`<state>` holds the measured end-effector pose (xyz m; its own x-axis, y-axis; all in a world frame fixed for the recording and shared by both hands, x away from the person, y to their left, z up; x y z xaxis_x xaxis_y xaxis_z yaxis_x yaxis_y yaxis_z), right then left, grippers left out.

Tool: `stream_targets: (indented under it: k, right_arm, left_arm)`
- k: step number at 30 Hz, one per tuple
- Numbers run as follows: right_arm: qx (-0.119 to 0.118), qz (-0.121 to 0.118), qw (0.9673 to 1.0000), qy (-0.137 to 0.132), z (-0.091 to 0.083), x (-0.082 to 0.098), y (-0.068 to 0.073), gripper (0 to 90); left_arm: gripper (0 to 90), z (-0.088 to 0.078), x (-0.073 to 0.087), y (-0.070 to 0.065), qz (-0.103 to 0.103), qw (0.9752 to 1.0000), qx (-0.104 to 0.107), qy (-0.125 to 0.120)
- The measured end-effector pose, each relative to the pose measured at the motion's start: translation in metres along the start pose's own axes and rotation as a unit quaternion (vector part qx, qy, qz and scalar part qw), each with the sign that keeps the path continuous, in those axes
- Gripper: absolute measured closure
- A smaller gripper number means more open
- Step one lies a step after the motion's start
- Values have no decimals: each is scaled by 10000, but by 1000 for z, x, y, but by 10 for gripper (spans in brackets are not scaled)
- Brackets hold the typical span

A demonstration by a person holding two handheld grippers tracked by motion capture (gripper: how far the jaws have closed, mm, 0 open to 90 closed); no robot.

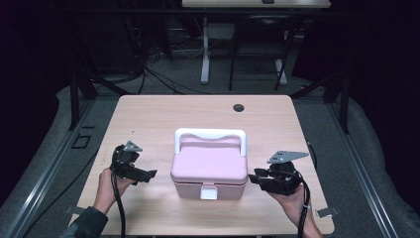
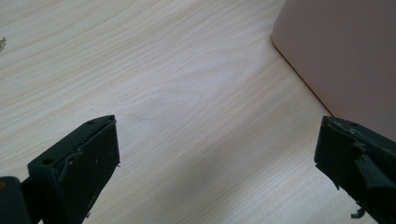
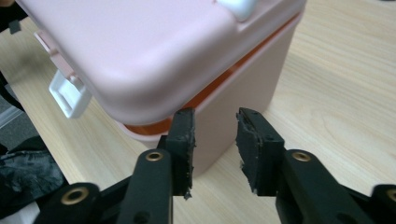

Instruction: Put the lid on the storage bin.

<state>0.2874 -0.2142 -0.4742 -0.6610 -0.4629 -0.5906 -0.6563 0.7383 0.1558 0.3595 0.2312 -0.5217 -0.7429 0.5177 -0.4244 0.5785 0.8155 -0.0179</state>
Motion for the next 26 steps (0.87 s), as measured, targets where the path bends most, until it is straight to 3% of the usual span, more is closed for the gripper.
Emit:
stream_targets:
  k: [4,7,9,16,23,26]
  right_arm:
    - [98,88,9999,49,-2,5,-3,566]
    - [194,208,9995,106,1,11,-10,450]
    - [385,250,9988,148,2,13,-14,361]
    - [724,469,9958,307,9,20,-32,155]
    - [836,631,9935,436,13,25,-50,9]
    - [831,648,9932,493,15,26,-52,0]
  left_arm:
    - [1,0,1,0,-21,10000,-10,4]
    - [1,1,1,2,-14,10000,-31,21]
    - [1,1,1,4,-19,10000,-41,31]
    - [0,6,1,7,-9,9999,-94,120]
    - [0,10,1,10,-50,9998,-69,182]
    - [1,10,1,10,-41,9998,-68,171]
Point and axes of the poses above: each handheld gripper's, and its own axes: z roughly forward along the jaws, x roughly out of its underside, y roughly to its left, the point moved 1 cm from there along z, roughly forward along the jaws, and after that the axes turned 12 degrees about y, right-handed, at the moved point
